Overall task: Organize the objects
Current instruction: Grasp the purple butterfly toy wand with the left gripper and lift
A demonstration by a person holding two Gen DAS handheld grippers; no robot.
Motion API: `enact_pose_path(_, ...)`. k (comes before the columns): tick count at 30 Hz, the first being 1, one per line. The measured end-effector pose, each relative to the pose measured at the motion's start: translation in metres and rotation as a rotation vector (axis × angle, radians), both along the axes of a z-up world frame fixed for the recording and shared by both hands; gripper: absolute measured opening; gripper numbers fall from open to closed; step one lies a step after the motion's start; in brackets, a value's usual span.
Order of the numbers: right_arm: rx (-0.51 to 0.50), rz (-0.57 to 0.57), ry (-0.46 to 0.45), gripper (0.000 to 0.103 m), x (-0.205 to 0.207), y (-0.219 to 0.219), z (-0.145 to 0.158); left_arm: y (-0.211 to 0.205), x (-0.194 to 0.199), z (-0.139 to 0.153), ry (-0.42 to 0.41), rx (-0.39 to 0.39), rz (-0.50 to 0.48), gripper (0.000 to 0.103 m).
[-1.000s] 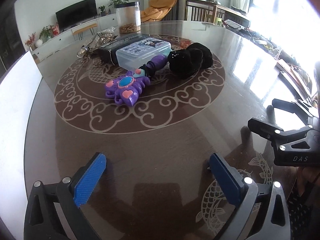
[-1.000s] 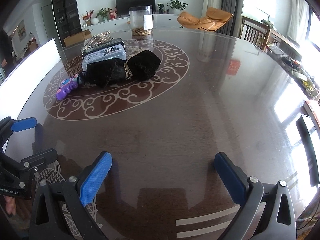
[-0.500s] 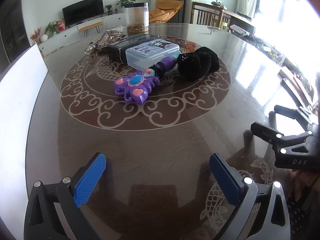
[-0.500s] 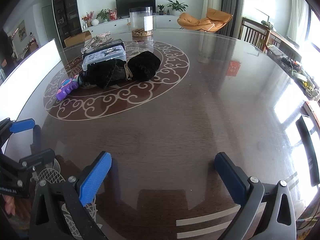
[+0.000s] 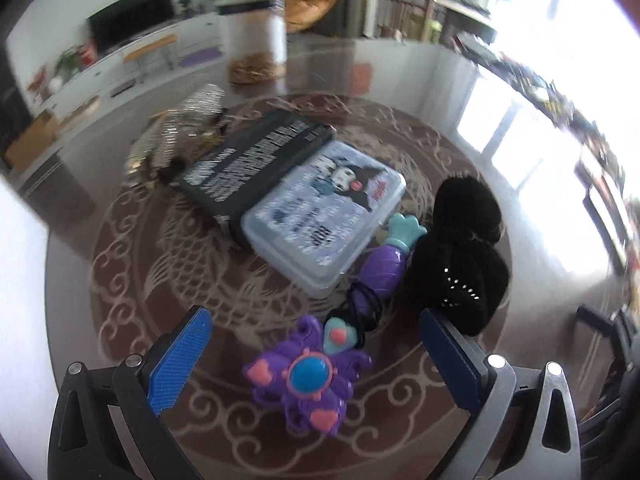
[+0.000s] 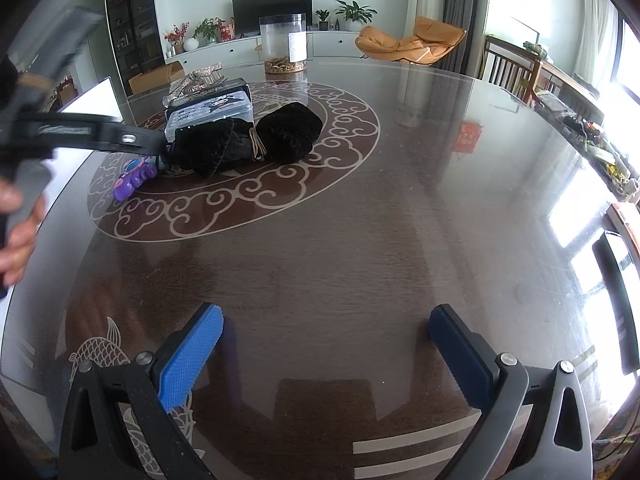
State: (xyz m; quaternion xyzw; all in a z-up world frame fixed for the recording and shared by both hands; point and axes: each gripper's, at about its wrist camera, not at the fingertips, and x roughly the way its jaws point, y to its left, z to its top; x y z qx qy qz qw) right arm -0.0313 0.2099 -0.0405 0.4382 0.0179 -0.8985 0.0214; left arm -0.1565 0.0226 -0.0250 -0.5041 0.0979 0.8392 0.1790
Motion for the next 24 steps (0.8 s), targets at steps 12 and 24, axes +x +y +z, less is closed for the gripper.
enact_pose_path(12,0.001,0.0,0.0,0.103,0.0,0.0,0.0,-0.005,0.044,-0.009,0.047,0.004,0.158,0.04)
enact_pose_path(24,0.0,0.0,0.001,0.103,0.0,0.0,0.0,-0.064,0.11,-0.029,0.09,-0.003,0.334,0.103)
